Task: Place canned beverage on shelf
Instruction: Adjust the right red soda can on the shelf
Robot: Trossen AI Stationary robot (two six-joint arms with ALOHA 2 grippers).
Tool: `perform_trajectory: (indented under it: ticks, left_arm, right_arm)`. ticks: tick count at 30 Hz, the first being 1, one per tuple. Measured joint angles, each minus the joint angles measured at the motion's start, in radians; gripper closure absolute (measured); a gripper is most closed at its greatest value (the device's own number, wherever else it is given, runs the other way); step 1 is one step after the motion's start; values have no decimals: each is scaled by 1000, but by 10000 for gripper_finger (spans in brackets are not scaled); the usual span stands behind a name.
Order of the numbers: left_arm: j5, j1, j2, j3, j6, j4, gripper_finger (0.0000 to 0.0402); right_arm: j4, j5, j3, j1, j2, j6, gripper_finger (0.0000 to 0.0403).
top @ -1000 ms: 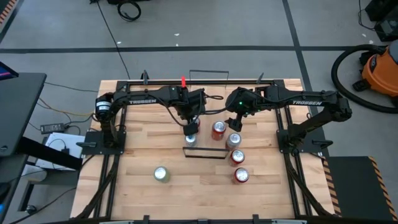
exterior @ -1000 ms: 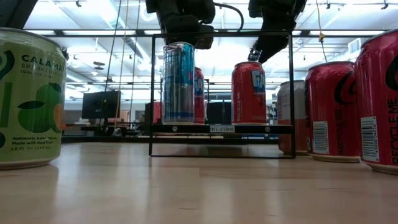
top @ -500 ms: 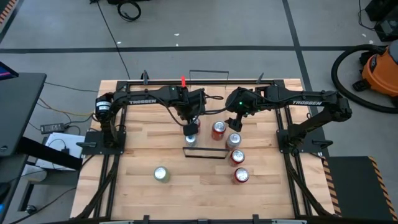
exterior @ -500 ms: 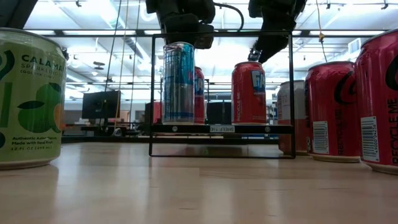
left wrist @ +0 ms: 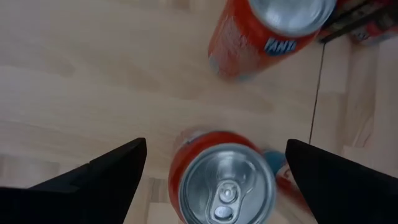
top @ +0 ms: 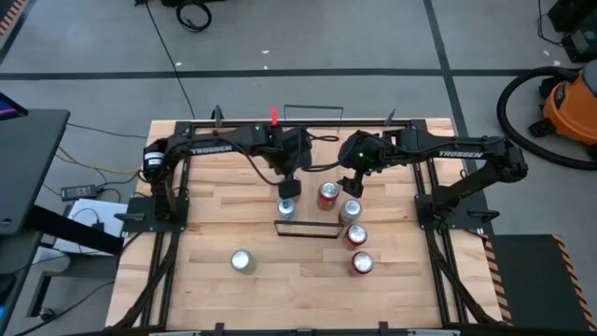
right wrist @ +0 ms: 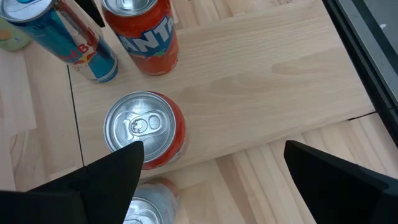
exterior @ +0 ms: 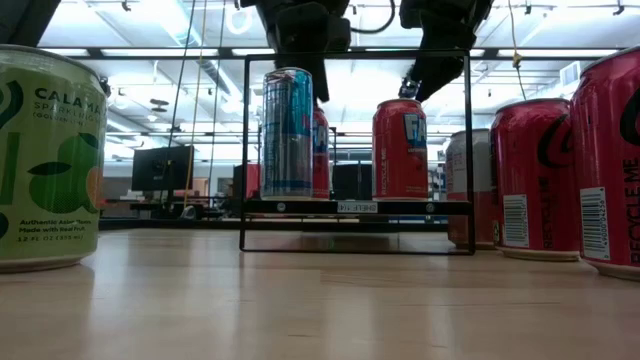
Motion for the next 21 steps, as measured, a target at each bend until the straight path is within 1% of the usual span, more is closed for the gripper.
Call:
perform_trajectory:
  ticks: [5, 9, 13, 17, 21]
  left_arm:
    - [0, 0, 0, 74, -1, -14, 5]
    - [1, 6, -1, 129, -1, -89, 5]
    - [-1, 20, -7, 143, -3, -182, 5]
    - [-10, 30, -36, 145, -14, -236, 5]
    - [-66, 28, -103, 145, -22, -208, 6]
  right_arm:
    - [7, -22, 0, 0, 0, -12, 4]
    - [27, -42, 0, 17, 0, -43, 4]
    - [80, -44, -1, 52, 0, -78, 4]
    - [131, -43, -24, 74, 7, -86, 4]
    - [179, -36, -71, 74, 13, -84, 4]
